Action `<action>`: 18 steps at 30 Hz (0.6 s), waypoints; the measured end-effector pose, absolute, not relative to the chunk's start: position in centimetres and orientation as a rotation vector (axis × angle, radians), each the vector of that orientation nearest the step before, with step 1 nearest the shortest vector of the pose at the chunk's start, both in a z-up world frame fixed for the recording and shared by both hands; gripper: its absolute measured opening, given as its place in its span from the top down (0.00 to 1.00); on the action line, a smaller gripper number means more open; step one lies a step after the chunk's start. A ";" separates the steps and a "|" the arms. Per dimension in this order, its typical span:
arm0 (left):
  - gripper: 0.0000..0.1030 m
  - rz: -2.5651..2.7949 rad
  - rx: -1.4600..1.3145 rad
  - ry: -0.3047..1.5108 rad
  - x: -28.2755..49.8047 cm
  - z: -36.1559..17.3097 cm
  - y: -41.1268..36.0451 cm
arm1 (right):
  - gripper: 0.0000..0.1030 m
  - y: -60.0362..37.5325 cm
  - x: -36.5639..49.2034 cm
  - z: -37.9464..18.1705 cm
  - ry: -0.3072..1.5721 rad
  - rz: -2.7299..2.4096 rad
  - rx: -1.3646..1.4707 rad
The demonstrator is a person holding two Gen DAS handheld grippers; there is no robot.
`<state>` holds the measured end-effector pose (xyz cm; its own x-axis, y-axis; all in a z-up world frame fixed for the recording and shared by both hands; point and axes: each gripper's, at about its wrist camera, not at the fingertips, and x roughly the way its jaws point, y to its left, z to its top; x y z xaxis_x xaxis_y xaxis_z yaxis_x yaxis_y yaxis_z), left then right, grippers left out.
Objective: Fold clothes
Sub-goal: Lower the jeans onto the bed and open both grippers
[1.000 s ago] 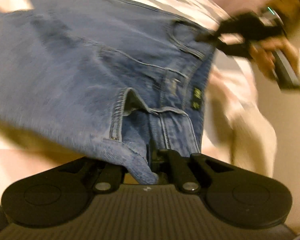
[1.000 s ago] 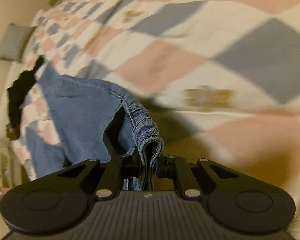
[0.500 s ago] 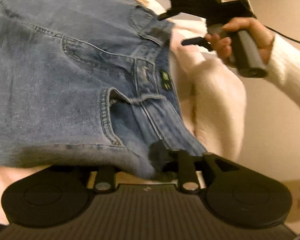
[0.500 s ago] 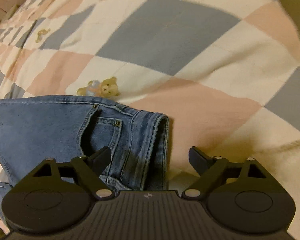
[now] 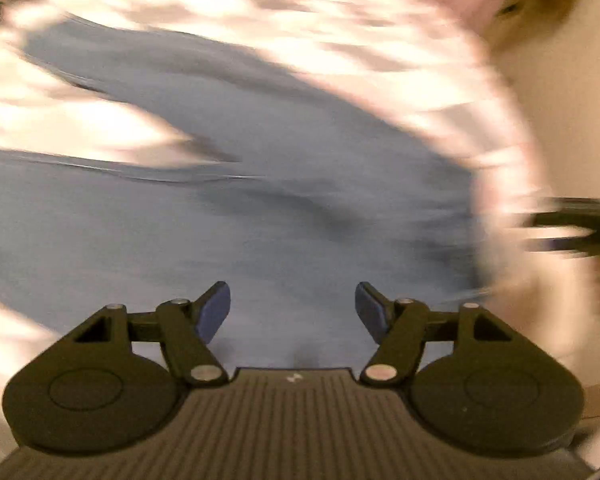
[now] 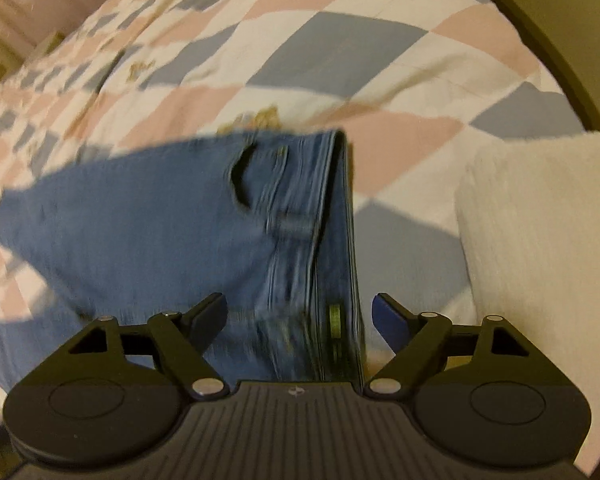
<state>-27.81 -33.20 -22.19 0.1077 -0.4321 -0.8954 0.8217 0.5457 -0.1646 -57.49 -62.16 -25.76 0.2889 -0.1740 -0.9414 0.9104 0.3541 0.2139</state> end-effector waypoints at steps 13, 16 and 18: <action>0.60 -0.960 1.609 0.459 -6.7 -34.9 -15.1 | 0.26 -38.4 -46.7 -28.1 1.300 -1.058 0.390; 0.58 -1.006 1.736 0.340 -2.3 -37.6 -12.9 | 0.25 -34.4 -44.4 -29.0 1.365 -1.055 0.303; 0.58 -1.018 1.831 0.244 -0.2 -39.4 -11.3 | 0.25 -32.8 -43.2 -29.6 1.407 -1.054 0.271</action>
<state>-0.18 -11.30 -39.41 0.6274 -0.2620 -0.7333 0.5664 -0.4927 0.6606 -43.19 -32.77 -29.60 -0.1787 -0.4342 -0.8829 0.7250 0.5485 -0.4165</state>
